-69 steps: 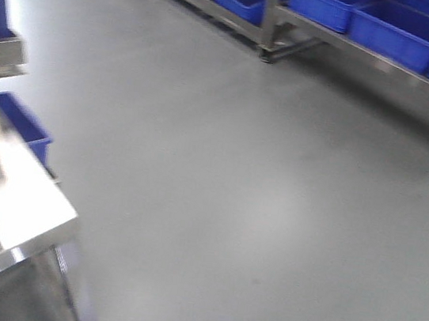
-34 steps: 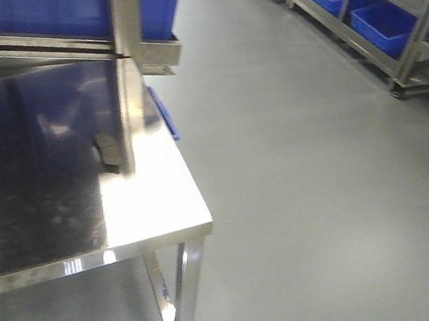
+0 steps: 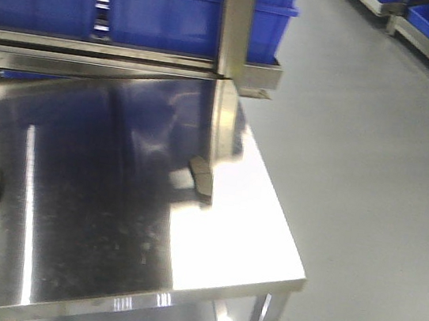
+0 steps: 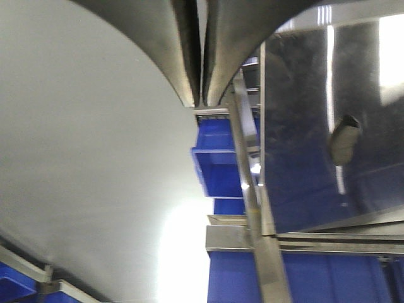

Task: Move and align brake pads A on conveyor
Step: 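Turn the base toward the steel table with two brake pads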

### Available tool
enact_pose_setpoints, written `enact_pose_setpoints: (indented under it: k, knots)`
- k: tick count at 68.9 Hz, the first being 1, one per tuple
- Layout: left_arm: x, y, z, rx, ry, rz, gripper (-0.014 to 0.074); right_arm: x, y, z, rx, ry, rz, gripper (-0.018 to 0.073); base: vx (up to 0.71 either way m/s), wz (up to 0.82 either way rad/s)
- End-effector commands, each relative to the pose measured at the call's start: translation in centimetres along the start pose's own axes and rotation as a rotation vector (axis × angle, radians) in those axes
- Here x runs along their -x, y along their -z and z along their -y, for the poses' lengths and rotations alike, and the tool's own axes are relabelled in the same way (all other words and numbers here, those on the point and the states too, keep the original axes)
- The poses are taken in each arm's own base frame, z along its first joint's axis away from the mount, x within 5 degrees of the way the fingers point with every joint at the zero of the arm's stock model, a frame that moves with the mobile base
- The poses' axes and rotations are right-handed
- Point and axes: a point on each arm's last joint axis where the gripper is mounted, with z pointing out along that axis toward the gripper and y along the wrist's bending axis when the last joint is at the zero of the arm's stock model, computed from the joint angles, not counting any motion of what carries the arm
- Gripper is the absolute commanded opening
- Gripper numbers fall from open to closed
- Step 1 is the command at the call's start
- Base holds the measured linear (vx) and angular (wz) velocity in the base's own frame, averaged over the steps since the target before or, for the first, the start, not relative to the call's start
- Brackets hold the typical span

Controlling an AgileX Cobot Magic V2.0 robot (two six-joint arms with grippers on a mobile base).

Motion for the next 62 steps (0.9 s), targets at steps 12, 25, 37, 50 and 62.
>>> enact_pose_setpoints:
  k: [12,25,37,50,62]
  knots:
    - [1.23,0.42,0.61,-0.047,0.000,0.080,-0.0006,1.46,0.22,-0.06,0.004,0.021,0.095,-0.0008,0.11,0.43]
    - [1.23,0.42,0.61,-0.047,0.000,0.080,-0.0006,1.46,0.22,-0.06,0.004,0.021,0.095,-0.0008,0.08,0.29]
    - [1.23,0.42,0.61,-0.047,0.000,0.080,-0.0006,1.46,0.22,-0.06,0.004,0.021,0.095,-0.0008,0.07,0.28]
    - [1.23,0.42,0.61,-0.047,0.000,0.080,-0.0006,1.46,0.22,-0.06,0.004,0.021,0.095,-0.0008,0.07,0.26]
    - [1.23,0.42,0.61,-0.047,0.000,0.080,-0.0006,1.46,0.22,-0.06,0.004,0.021,0.095,-0.0008,0.05,0.13]
